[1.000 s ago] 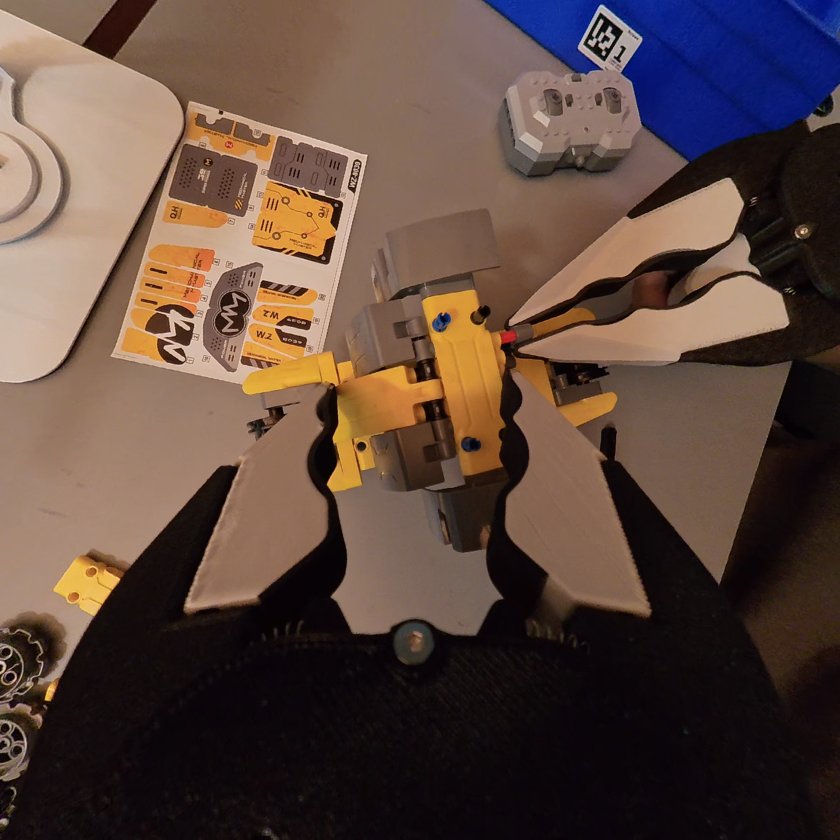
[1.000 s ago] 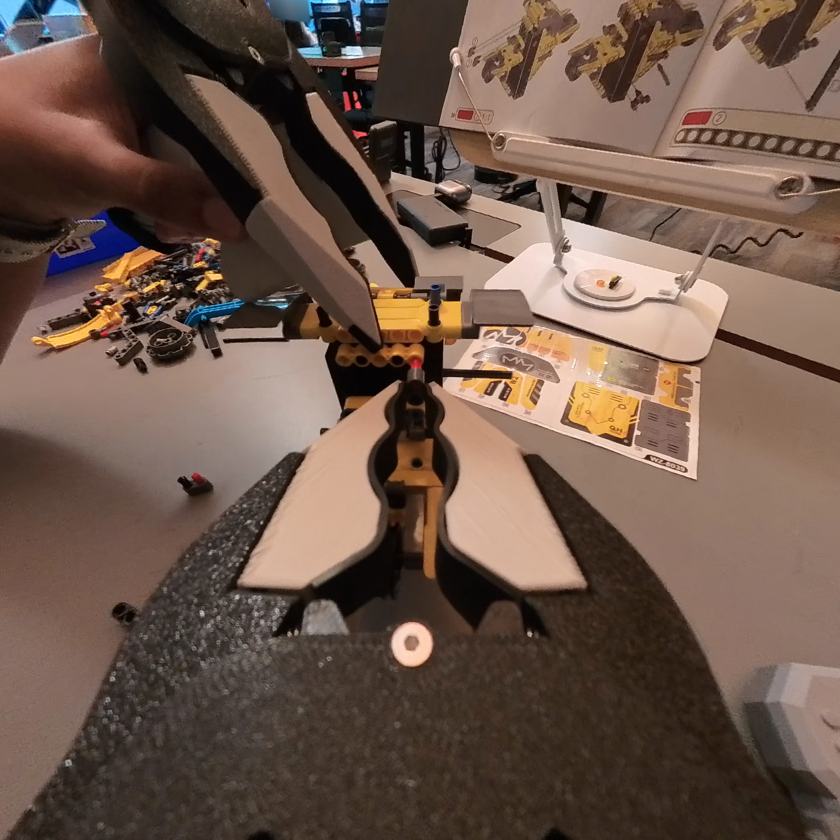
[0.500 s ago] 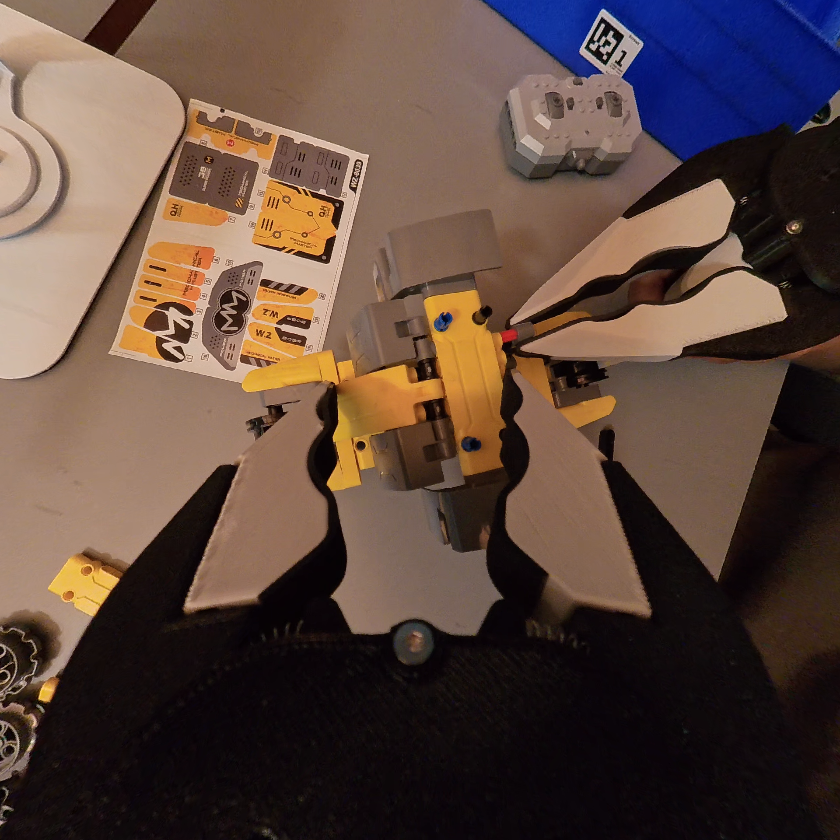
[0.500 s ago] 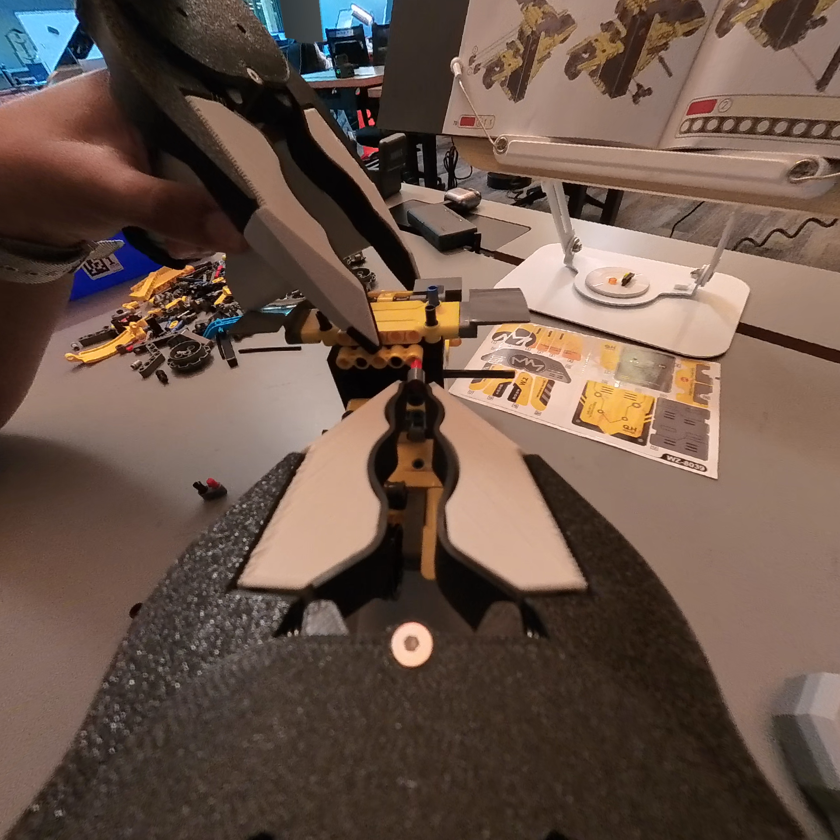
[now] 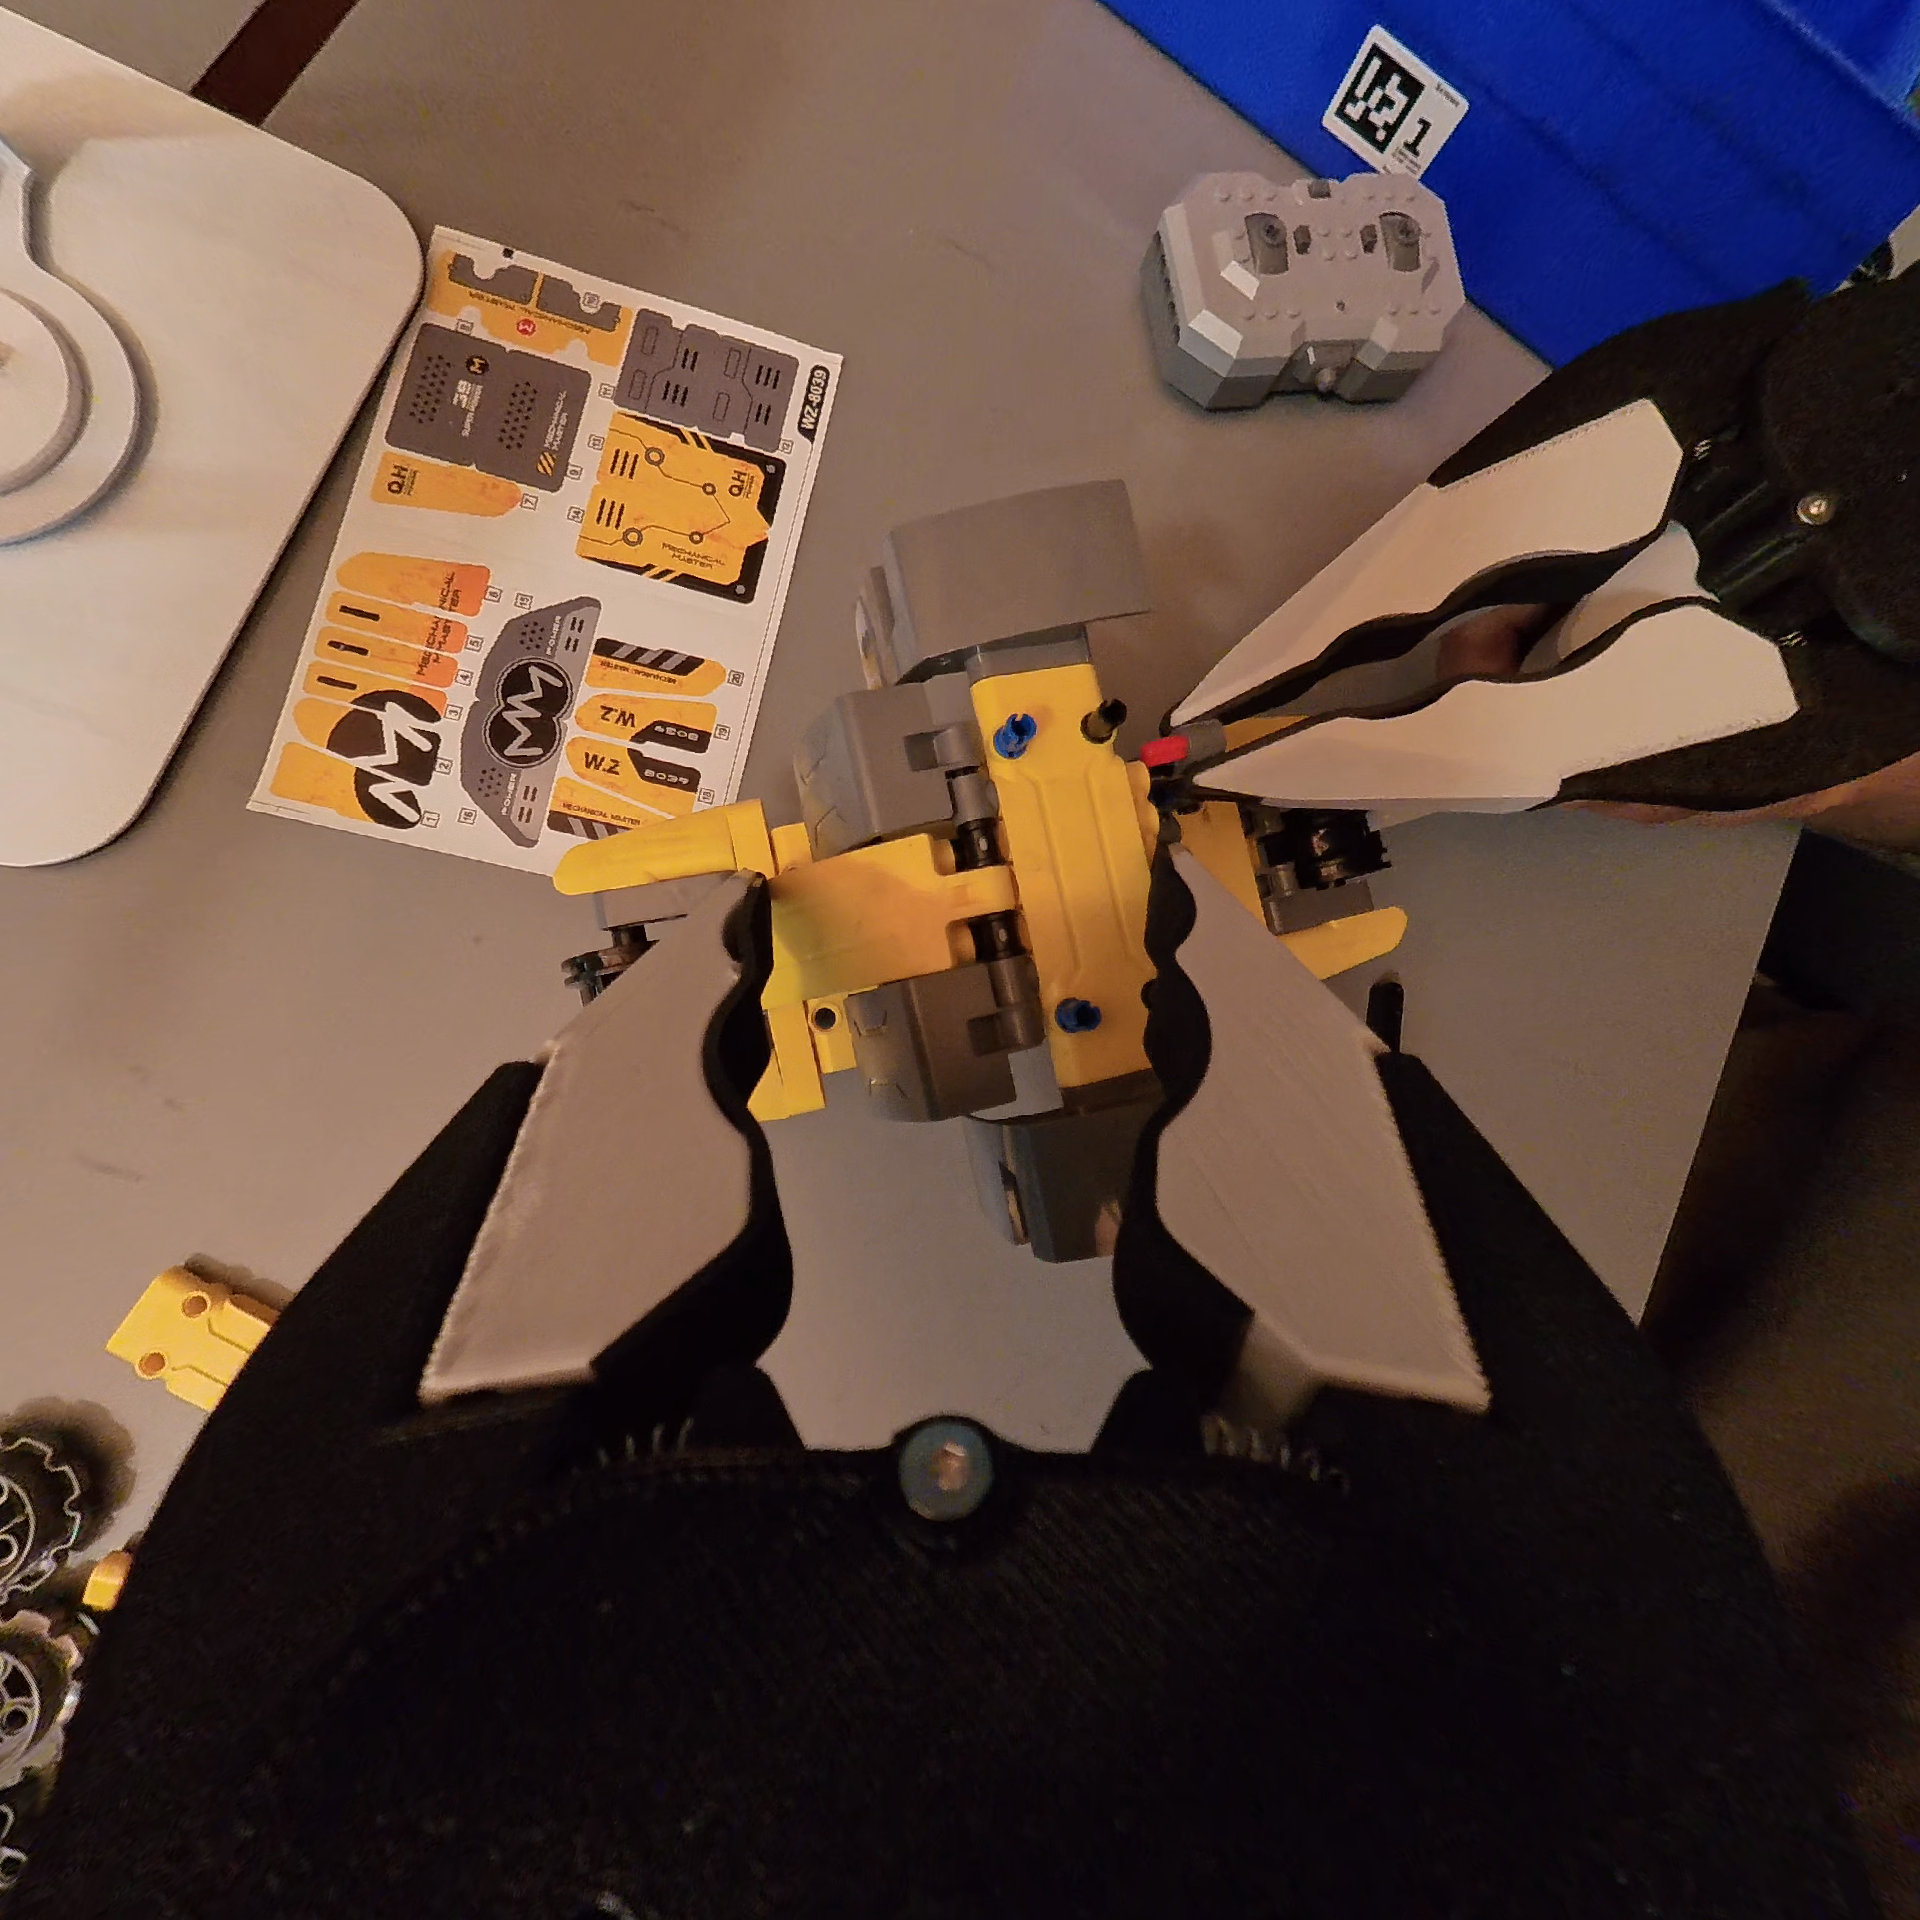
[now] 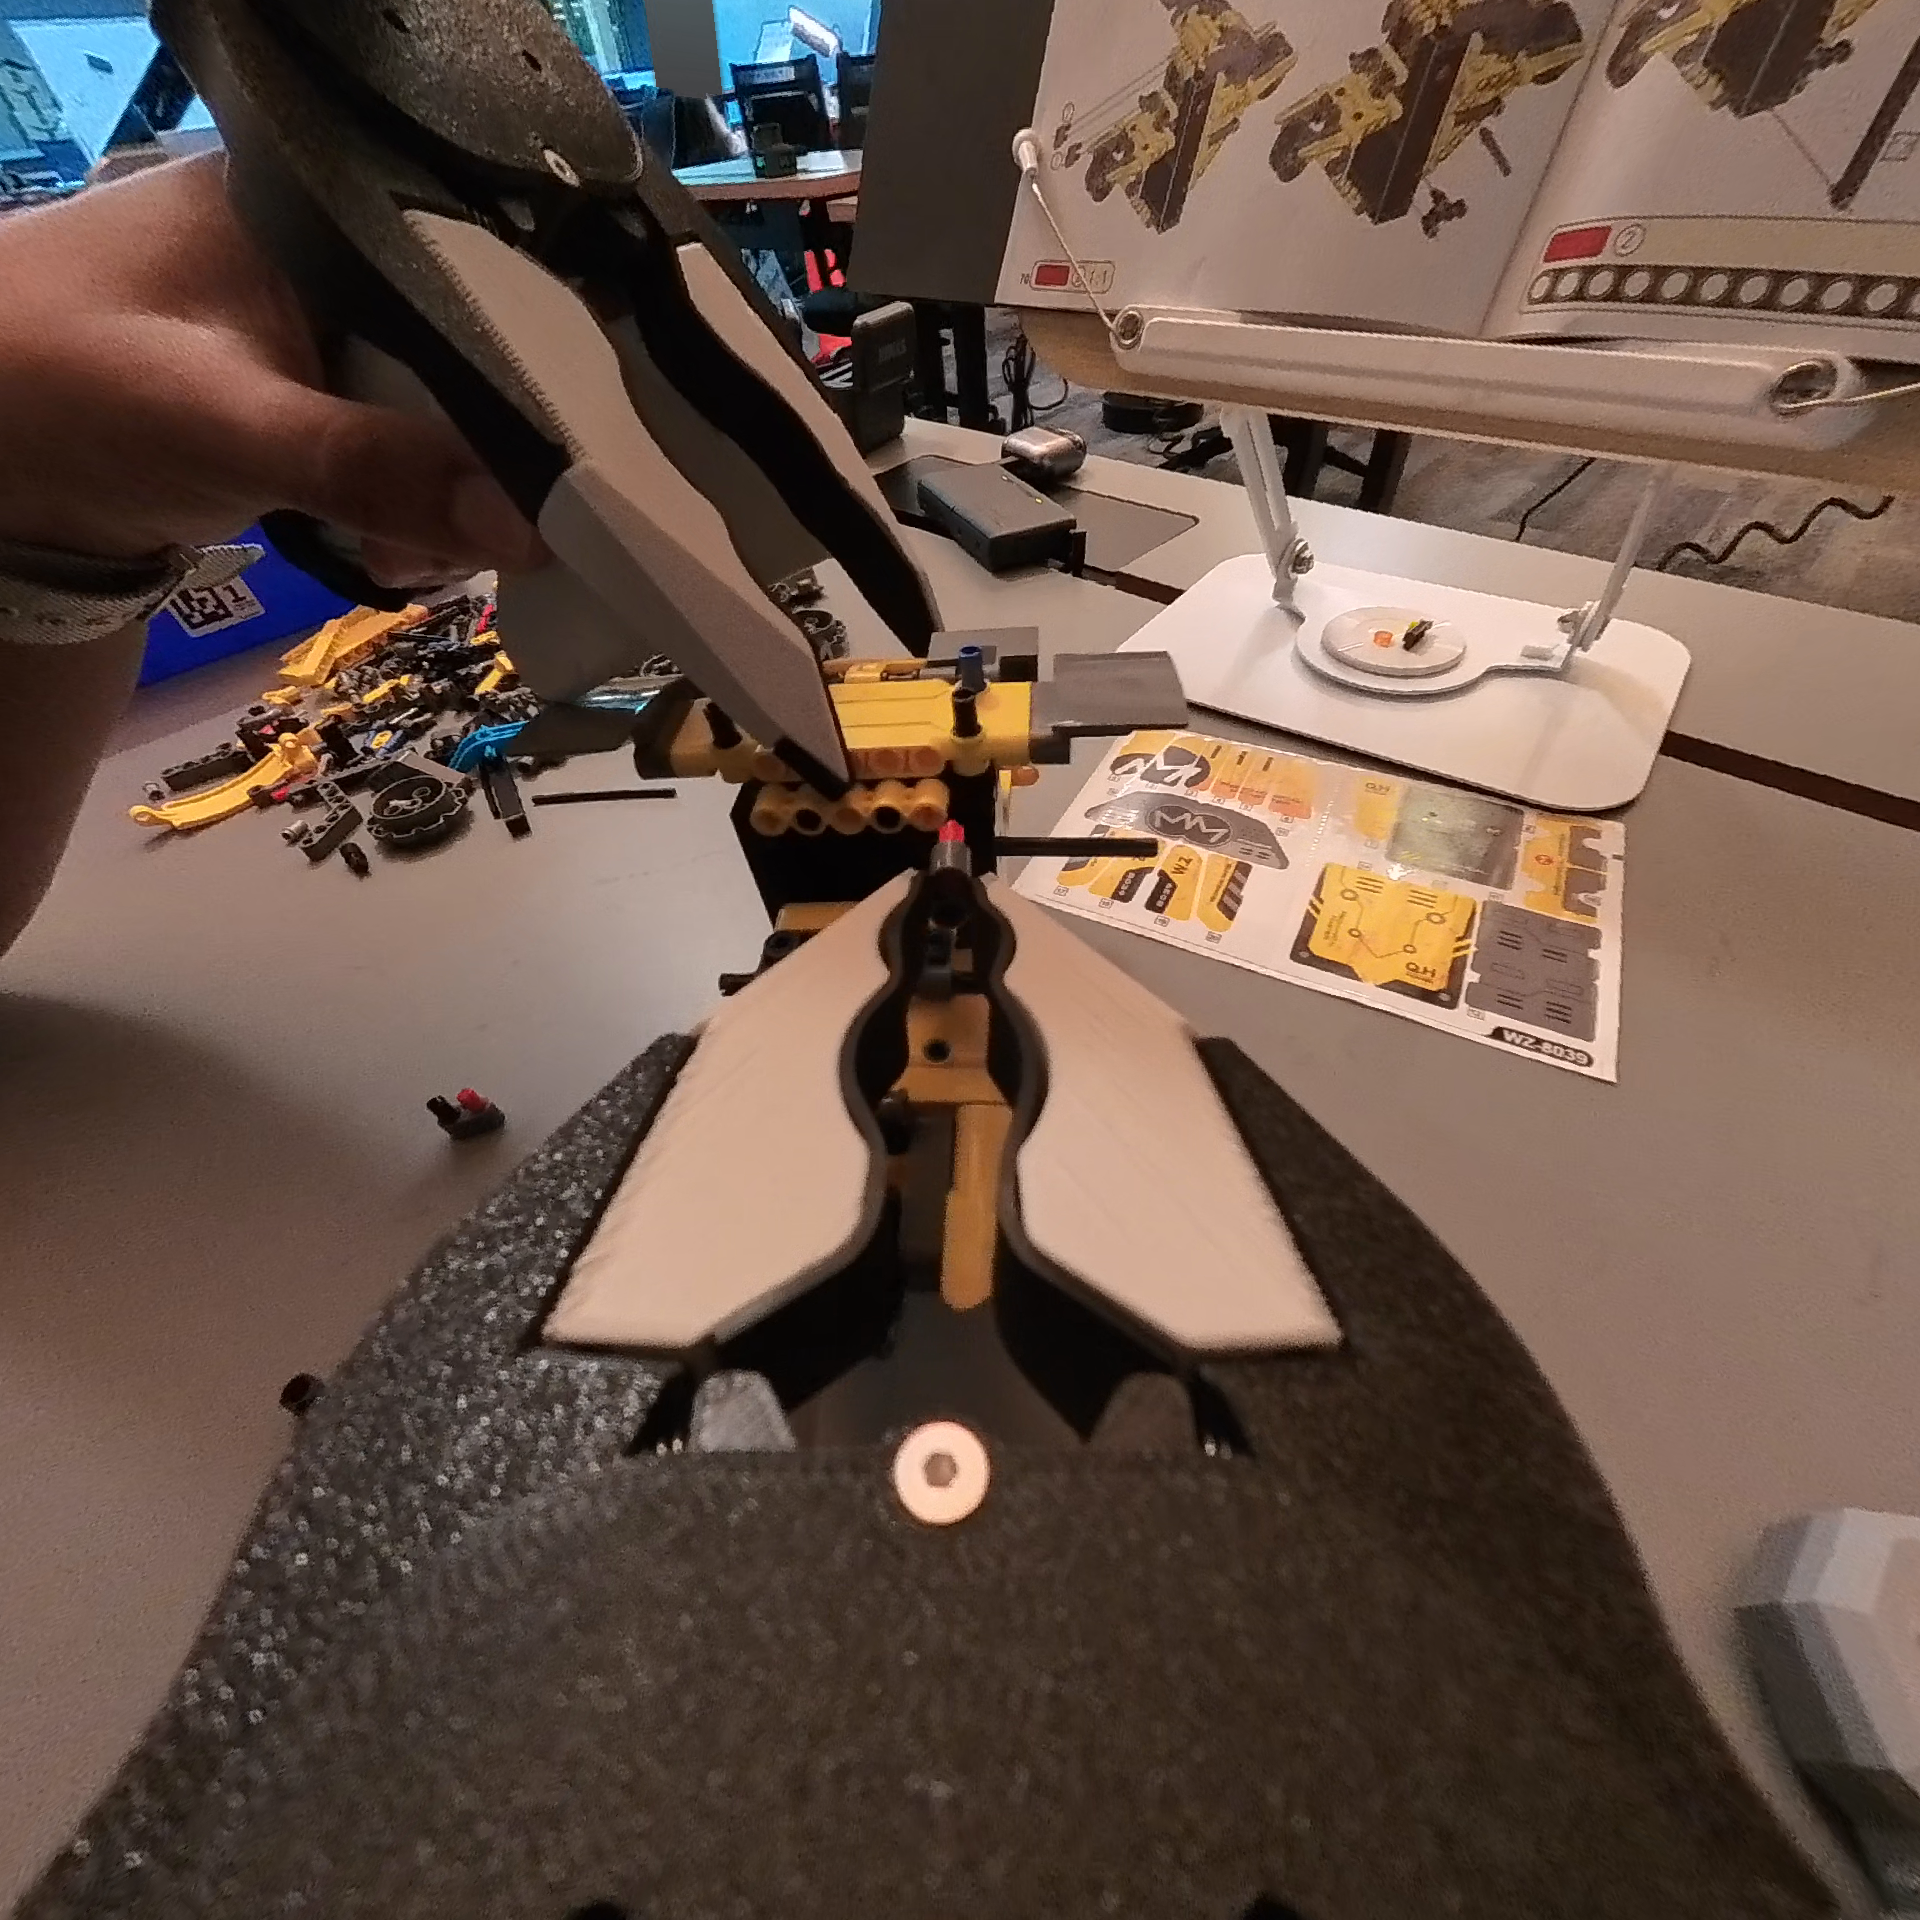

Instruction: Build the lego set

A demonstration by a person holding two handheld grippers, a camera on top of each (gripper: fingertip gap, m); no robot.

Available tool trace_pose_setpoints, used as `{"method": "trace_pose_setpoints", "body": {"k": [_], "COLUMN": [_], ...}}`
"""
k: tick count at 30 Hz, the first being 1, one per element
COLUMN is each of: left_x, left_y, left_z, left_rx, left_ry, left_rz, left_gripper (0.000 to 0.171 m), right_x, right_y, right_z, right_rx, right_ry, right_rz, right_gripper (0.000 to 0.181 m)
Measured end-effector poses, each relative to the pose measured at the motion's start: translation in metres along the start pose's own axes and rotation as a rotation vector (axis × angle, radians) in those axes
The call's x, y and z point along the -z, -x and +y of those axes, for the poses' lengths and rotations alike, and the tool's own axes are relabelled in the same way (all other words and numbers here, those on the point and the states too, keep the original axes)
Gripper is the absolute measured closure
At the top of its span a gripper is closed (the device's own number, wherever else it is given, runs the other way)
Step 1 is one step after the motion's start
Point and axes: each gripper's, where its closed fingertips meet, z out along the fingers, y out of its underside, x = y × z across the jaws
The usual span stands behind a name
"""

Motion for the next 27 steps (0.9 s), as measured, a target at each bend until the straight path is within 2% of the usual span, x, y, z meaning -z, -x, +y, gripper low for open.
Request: {"method": "trace_pose_setpoints", "body": {"k": [18, 27], "left_x": [-0.0007, -0.0011], "left_y": [0.0008, 0.0007], "left_z": [-0.0011, -0.0020], "left_rx": [0.015, 0.019], "left_ry": [-0.012, -0.017], "left_rz": [0.012, 0.015], "left_gripper": [0.101, 0.103], "right_x": [-0.0035, -0.0050], "right_y": [0.0019, 0.0015], "right_z": [-0.0015, -0.0014], "right_rx": [0.079, 0.012], "right_ry": [-0.033, -0.008], "right_rz": [0.027, -0.007], "right_gripper": [0.175, 0.175]}}
